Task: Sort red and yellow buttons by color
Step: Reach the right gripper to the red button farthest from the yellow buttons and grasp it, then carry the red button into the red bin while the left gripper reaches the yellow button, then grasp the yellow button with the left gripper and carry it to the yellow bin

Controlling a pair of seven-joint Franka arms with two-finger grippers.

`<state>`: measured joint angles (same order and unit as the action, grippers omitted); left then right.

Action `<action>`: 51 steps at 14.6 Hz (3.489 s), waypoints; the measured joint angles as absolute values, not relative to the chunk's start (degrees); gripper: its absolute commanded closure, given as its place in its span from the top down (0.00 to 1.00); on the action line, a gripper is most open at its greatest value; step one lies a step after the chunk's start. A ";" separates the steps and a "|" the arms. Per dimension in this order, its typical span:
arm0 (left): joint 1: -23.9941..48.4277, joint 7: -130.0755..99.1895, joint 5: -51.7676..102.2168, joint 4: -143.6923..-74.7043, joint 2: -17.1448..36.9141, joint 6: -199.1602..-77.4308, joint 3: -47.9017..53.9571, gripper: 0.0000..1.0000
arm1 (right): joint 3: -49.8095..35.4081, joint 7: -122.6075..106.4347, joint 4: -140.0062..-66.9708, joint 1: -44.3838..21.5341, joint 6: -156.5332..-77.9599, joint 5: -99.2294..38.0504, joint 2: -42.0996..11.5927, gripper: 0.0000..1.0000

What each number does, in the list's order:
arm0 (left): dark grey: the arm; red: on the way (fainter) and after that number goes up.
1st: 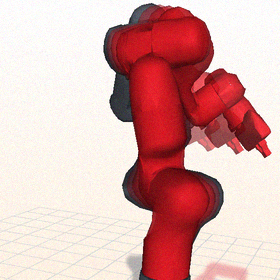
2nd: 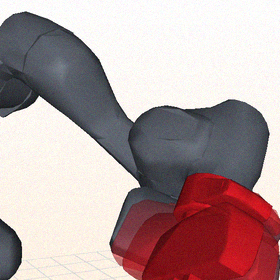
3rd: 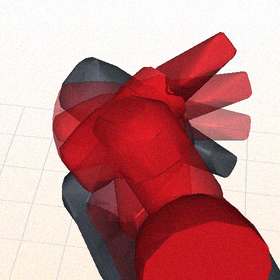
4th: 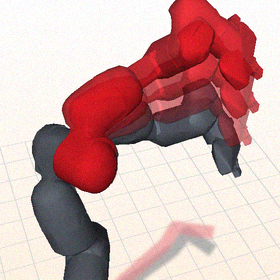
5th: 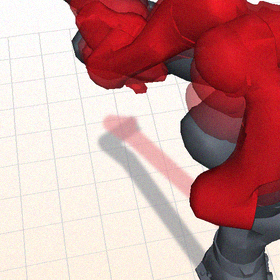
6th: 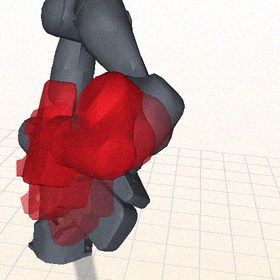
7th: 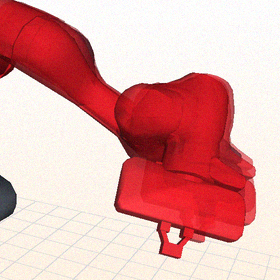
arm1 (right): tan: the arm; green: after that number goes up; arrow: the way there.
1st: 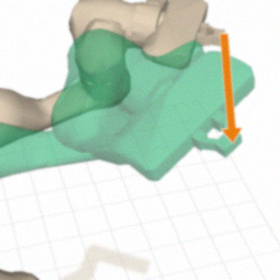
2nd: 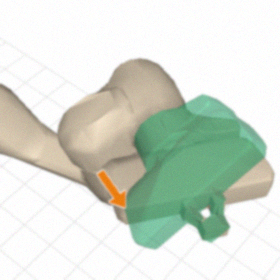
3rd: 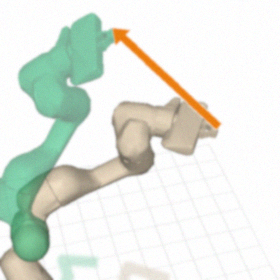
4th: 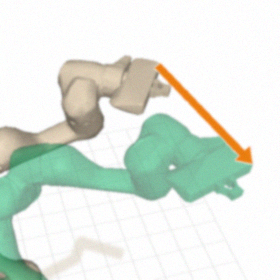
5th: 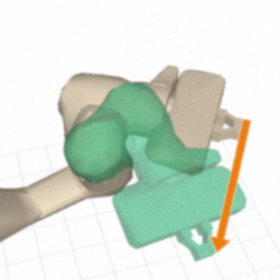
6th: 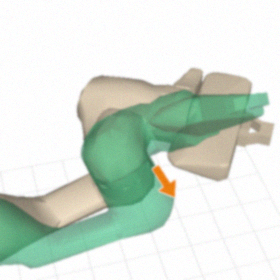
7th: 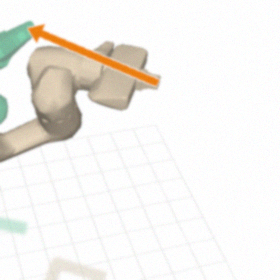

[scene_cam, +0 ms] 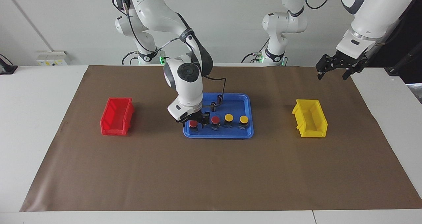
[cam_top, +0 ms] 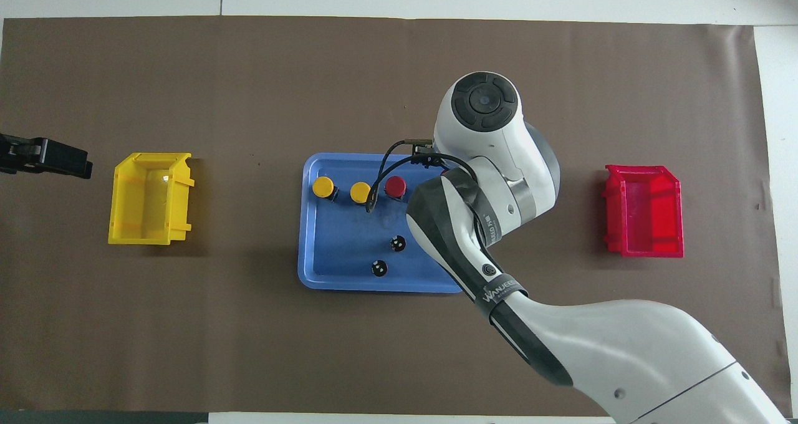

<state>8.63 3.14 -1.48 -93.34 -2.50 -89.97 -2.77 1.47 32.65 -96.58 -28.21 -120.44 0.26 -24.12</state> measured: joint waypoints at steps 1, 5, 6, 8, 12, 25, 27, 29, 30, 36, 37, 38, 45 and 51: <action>8.63 3.14 -1.48 -93.34 -2.50 -89.97 -2.77 1.00 | 1.45 32.39 -97.48 -28.24 -120.53 0.26 -23.73 0.75; 8.63 3.14 -1.48 -93.34 -2.50 -89.97 -2.77 1.00 | 1.41 32.02 -99.06 -28.28 -120.62 0.26 -22.77 0.29; 8.63 3.14 -1.48 -93.34 -2.50 -89.97 -2.77 1.00 | 1.41 32.02 -99.08 -28.28 -120.64 0.26 -22.70 0.14; 8.63 3.14 -1.48 -93.34 -2.50 -89.97 -2.77 1.00 | 1.43 32.01 -99.08 -28.25 -120.66 0.25 -22.60 0.05; 8.66 3.09 -1.48 -93.36 -2.50 -90.78 -2.57 1.00 | 1.86 29.29 -92.72 -27.67 -112.78 0.24 -22.18 0.05; 31.30 -35.91 -0.37 -120.15 4.98 -131.41 1.52 0.87 | 2.91 -16.35 -121.26 4.46 -116.95 0.11 0.33 0.05; 32.69 -37.39 -0.38 -120.04 7.18 -134.19 1.51 0.80 | 2.61 -16.35 -123.65 4.29 -118.31 0.11 1.52 0.05; 32.79 -37.51 -0.64 -119.80 9.03 -136.44 1.40 0.75 | 2.17 -16.44 -126.20 4.06 -119.64 0.11 2.78 0.05; 32.70 -37.51 -0.86 -119.59 9.68 -136.86 1.22 0.72 | 2.03 -16.55 -127.62 4.06 -120.53 0.11 3.37 0.05; 32.61 -37.51 -0.98 -118.01 10.80 -137.55 0.71 0.50 | 2.13 -18.02 -131.10 4.18 -123.28 0.11 4.49 0.06; 32.61 -37.50 -0.99 -117.87 10.80 -137.55 0.69 0.41 | 2.18 -18.33 -131.67 4.19 -124.21 0.11 4.49 0.06; 32.61 -37.51 -0.99 -117.83 10.80 -137.55 0.67 0.29 | 2.20 -18.51 -132.31 4.19 -125.07 0.11 4.49 0.07; 32.48 -37.65 -1.00 -113.33 10.90 -131.28 0.33 0.01 | 2.31 -21.29 -134.69 5.29 -126.96 0.12 4.53 0.22; 19.28 -17.90 -1.32 -101.28 4.49 -105.78 -0.82 0.01 | 2.13 -21.69 -134.65 5.55 -126.94 0.13 4.70 0.69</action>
